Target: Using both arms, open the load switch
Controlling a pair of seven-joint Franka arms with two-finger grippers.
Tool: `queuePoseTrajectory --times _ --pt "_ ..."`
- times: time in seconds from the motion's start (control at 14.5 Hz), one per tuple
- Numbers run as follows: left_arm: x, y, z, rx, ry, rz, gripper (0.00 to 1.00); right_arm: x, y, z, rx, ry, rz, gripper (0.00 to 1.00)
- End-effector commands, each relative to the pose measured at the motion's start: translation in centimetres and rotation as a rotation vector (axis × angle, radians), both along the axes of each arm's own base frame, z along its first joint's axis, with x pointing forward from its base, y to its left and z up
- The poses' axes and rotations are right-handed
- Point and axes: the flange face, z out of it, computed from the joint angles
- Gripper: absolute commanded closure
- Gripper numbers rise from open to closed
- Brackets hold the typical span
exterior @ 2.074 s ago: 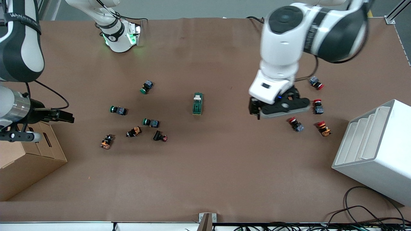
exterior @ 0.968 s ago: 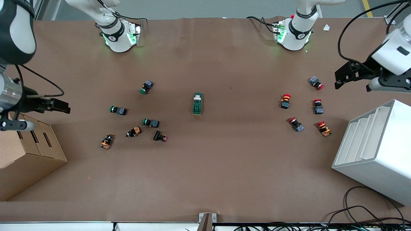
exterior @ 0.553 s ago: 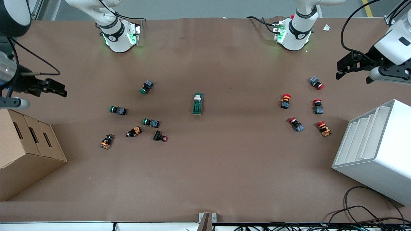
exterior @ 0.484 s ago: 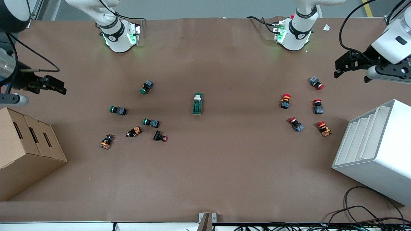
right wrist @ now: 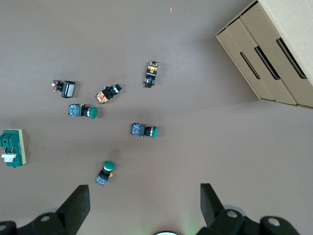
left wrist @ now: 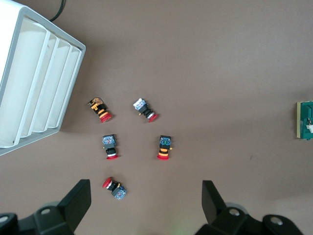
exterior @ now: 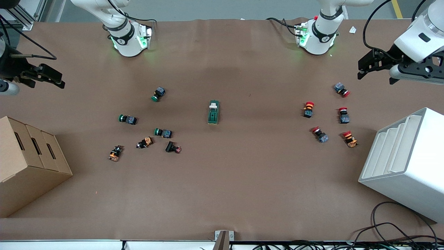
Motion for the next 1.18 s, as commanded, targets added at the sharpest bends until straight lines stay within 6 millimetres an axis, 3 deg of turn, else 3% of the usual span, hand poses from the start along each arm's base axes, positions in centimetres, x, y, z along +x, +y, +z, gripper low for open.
queuePoseTrajectory --times 0.0,0.41,0.83,1.11 --pt "-0.9 0.1 0.3 0.029 -0.025 -0.006 0.00 -1.0 -1.0 -0.1 0.018 0.001 -0.019 0.00" --pt "-0.6 0.4 0.4 0.031 -0.024 0.003 0.00 -2.0 -0.9 1.3 0.019 -0.009 -0.012 0.00" --pt "0.3 0.7 0.4 0.030 -0.025 -0.002 0.00 -3.0 -2.7 2.9 0.022 0.005 -0.047 0.00" --pt "0.9 0.8 0.5 0.029 -0.027 0.001 0.00 -2.9 -1.8 4.2 0.018 -0.022 -0.031 0.00"
